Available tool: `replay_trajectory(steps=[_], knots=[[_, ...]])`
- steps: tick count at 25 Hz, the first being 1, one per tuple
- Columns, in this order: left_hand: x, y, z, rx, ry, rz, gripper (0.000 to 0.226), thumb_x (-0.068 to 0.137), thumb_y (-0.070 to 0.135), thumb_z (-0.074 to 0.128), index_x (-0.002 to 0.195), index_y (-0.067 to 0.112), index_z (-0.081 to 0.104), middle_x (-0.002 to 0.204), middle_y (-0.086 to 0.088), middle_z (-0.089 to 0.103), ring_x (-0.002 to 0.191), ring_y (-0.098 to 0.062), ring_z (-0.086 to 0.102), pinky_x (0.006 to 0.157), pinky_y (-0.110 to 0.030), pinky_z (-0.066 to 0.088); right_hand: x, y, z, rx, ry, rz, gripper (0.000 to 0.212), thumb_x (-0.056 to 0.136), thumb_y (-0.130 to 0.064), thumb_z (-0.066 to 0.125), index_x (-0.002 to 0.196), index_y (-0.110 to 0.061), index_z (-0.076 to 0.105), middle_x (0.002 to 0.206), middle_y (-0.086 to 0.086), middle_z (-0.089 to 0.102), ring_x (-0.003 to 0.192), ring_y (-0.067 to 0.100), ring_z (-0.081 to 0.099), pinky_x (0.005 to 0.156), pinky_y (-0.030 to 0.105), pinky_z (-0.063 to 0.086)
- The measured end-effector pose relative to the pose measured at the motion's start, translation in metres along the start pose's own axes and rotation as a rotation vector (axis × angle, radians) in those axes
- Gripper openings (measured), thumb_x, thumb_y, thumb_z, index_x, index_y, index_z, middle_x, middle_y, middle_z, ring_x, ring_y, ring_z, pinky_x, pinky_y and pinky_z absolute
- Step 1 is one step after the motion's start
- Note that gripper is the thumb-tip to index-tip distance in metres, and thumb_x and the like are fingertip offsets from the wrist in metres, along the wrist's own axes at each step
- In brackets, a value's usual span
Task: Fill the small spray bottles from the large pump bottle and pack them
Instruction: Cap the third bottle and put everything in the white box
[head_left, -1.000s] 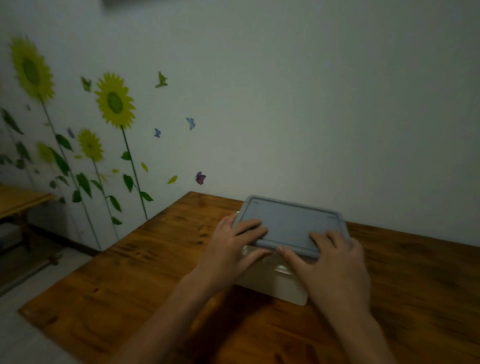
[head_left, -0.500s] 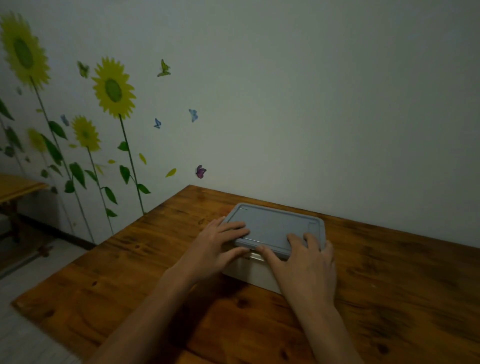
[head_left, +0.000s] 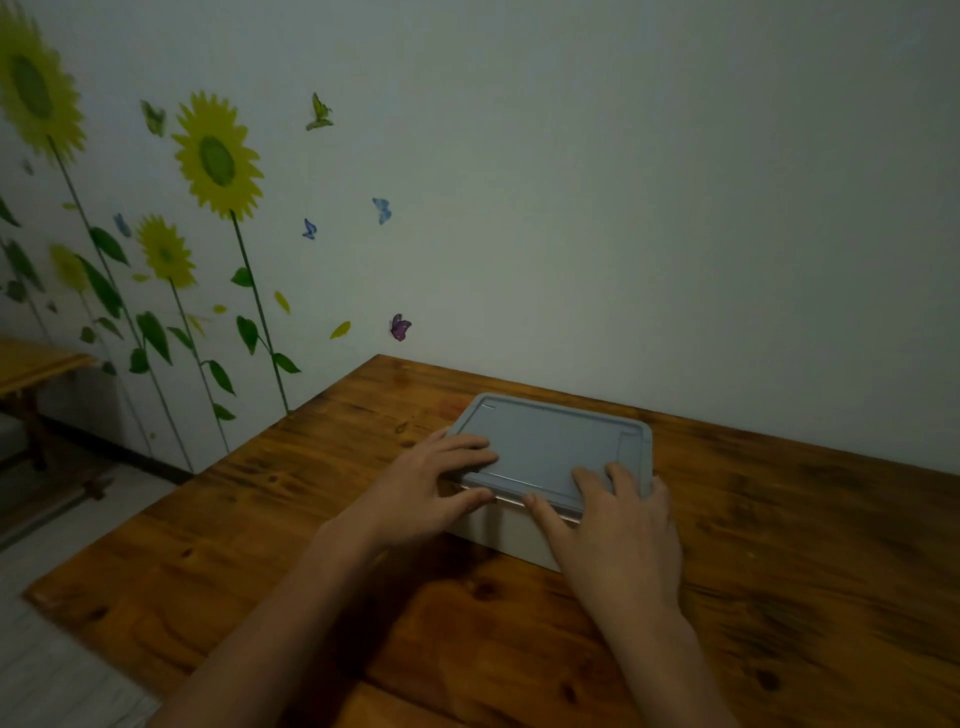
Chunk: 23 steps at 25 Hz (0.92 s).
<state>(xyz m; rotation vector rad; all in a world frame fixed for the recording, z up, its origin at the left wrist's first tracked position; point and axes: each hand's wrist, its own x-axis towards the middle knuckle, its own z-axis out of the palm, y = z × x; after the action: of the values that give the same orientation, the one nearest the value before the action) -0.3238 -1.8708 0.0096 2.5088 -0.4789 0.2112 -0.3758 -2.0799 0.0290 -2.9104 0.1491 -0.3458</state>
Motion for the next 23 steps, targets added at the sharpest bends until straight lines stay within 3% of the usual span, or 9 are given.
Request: replay_trajectory(steps=[5,8,10,12,14,17,19,22,23], knots=[[0.027,0.024,-0.016,0.125,0.043,0.024,0.045,0.086,0.065,0.044,0.117,0.036,0.059,0.128,0.012,0.053,0.118,-0.007,0.047,0.098,-0.042,0.046,0.016,0.016,-0.022,-0.016,-0.086,-0.078,0.071,0.074,-0.08,0.028,0.127,-0.035,0.048,0.13,-0.002,0.054,0.117,0.027,0.048,0.098,0.053,0.037],[0.074,0.037,-0.013,0.266,0.034,0.001,0.057,0.09,0.063,0.035,0.134,0.029,0.045,0.144,0.001,0.043,0.13,-0.019,0.041,0.105,-0.049,0.039,0.06,0.017,-0.032,0.023,0.105,-0.032,0.057,0.084,-0.064,0.032,0.123,-0.029,0.054,0.122,0.003,0.059,0.111,0.029,0.052,0.095,0.053,0.039],[0.103,0.041,-0.003,0.385,-0.11,-0.011,0.06,0.093,0.061,0.027,0.143,0.028,0.033,0.156,0.0,0.027,0.142,-0.024,0.024,0.112,-0.057,0.023,0.092,0.013,-0.023,0.034,0.07,-0.069,0.056,0.089,-0.058,0.027,0.131,-0.027,0.045,0.136,0.006,0.049,0.125,0.033,0.041,0.101,0.057,0.033],[0.12,0.038,0.007,0.447,-0.232,-0.047,0.064,0.094,0.062,0.019,0.148,0.028,0.022,0.16,0.002,0.015,0.146,-0.023,0.011,0.114,-0.059,0.012,0.111,0.012,-0.005,0.008,-0.123,-0.107,0.065,0.088,-0.063,0.018,0.143,-0.027,0.026,0.152,0.004,0.029,0.139,0.033,0.02,0.109,0.061,0.019],[0.125,0.027,0.017,0.449,-0.273,-0.086,0.068,0.092,0.064,0.013,0.15,0.029,0.015,0.161,0.004,0.011,0.147,-0.021,0.007,0.115,-0.058,0.008,0.116,0.018,0.015,-0.045,-0.244,-0.122,0.072,0.088,-0.065,0.011,0.147,-0.025,0.012,0.157,0.001,0.014,0.143,0.03,0.008,0.112,0.059,0.011],[0.125,0.022,0.023,0.427,-0.279,-0.094,0.07,0.091,0.066,0.011,0.15,0.03,0.013,0.161,0.006,0.01,0.147,-0.02,0.005,0.116,-0.056,0.006,0.117,0.023,0.024,-0.024,-0.24,-0.128,0.07,0.09,-0.063,0.008,0.148,-0.024,0.008,0.158,-0.001,0.007,0.144,0.028,0.004,0.113,0.056,0.007],[0.12,0.029,0.019,0.369,-0.189,-0.075,0.068,0.092,0.064,0.015,0.15,0.029,0.019,0.16,0.004,0.015,0.147,-0.019,0.009,0.116,-0.056,0.007,0.117,0.022,0.017,0.055,-0.209,-0.129,0.068,0.091,-0.062,0.01,0.147,-0.024,0.015,0.158,-0.001,0.013,0.144,0.03,0.006,0.113,0.058,0.009],[0.104,0.026,0.007,0.298,0.088,-0.046,0.062,0.094,0.06,0.023,0.147,0.027,0.027,0.158,0.001,0.021,0.146,-0.022,0.015,0.116,-0.056,0.011,0.106,0.032,0.007,0.22,-0.108,-0.13,0.065,0.09,-0.063,0.014,0.145,-0.03,0.019,0.157,-0.004,0.016,0.143,0.03,0.005,0.113,0.059,0.007],[0.097,0.018,0.004,0.306,0.084,-0.056,0.063,0.094,0.061,0.024,0.147,0.028,0.026,0.159,0.001,0.019,0.146,-0.023,0.014,0.116,-0.055,0.013,0.097,0.038,0.008,0.21,-0.107,-0.144,0.067,0.088,-0.066,0.015,0.145,-0.033,0.016,0.157,-0.005,0.013,0.144,0.028,0.002,0.113,0.058,0.005]])
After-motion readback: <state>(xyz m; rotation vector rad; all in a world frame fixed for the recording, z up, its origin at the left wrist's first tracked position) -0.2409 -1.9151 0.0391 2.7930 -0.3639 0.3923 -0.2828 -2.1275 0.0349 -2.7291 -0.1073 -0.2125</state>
